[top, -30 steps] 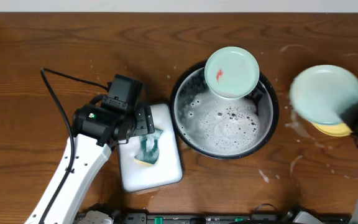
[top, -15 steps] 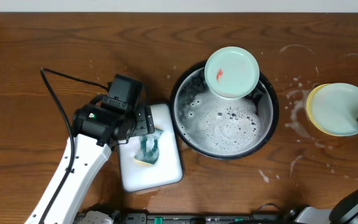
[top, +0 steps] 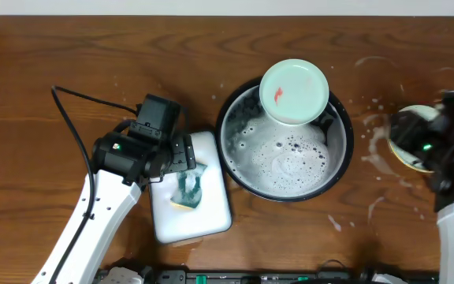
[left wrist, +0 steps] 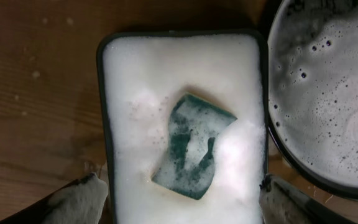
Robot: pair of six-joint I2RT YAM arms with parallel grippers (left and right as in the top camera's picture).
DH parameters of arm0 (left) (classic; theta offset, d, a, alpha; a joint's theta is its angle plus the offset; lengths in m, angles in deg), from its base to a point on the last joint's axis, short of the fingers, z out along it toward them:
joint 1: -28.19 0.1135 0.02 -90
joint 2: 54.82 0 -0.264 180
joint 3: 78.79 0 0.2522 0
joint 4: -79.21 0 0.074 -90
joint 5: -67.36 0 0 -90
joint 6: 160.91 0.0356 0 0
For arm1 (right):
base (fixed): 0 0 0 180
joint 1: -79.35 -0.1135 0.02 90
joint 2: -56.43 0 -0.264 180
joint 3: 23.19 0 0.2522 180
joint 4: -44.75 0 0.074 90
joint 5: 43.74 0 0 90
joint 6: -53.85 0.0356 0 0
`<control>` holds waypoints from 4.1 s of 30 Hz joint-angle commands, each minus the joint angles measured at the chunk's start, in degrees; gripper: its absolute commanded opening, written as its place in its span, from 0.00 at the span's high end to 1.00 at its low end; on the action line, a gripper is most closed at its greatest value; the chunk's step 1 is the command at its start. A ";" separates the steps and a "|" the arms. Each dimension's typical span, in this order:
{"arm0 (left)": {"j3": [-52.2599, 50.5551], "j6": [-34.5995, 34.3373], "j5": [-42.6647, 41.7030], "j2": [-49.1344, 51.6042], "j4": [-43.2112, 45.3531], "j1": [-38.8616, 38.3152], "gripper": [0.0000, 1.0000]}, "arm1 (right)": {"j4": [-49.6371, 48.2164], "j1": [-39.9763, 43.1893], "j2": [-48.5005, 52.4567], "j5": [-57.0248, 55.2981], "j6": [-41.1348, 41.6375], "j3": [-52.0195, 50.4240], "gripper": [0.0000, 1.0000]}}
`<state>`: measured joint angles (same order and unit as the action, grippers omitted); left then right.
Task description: Clean dirty plates on tray and stack at the side
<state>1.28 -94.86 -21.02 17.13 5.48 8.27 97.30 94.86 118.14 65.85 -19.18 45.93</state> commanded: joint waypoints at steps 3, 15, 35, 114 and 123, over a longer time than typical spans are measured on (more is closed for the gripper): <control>0.35 0.33 0.09 -0.04 -0.13 0.24 0.17 | 9.03 -10.93 1.18 -1.01 -9.42 0.02 0.50; 0.35 -1.57 -2.64 -0.04 -1.42 0.24 0.17 | 10.78 -16.09 4.81 -4.74 -9.77 0.02 0.51; -9.11 -6.82 11.58 7.78 3.17 8.68 0.33 | 12.00 -16.09 4.81 -4.55 -9.77 0.02 0.52; -10.56 22.08 -8.81 3.65 24.28 15.98 0.16 | -2.97 -19.47 19.63 -4.35 -6.73 0.33 0.58; -10.56 22.08 -23.54 -2.89 17.66 16.00 0.15 | -7.76 -19.52 39.15 -6.16 -7.67 11.91 0.55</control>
<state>-9.82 -72.39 -38.17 14.81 24.80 24.24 88.16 75.86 150.95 61.41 -26.50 51.41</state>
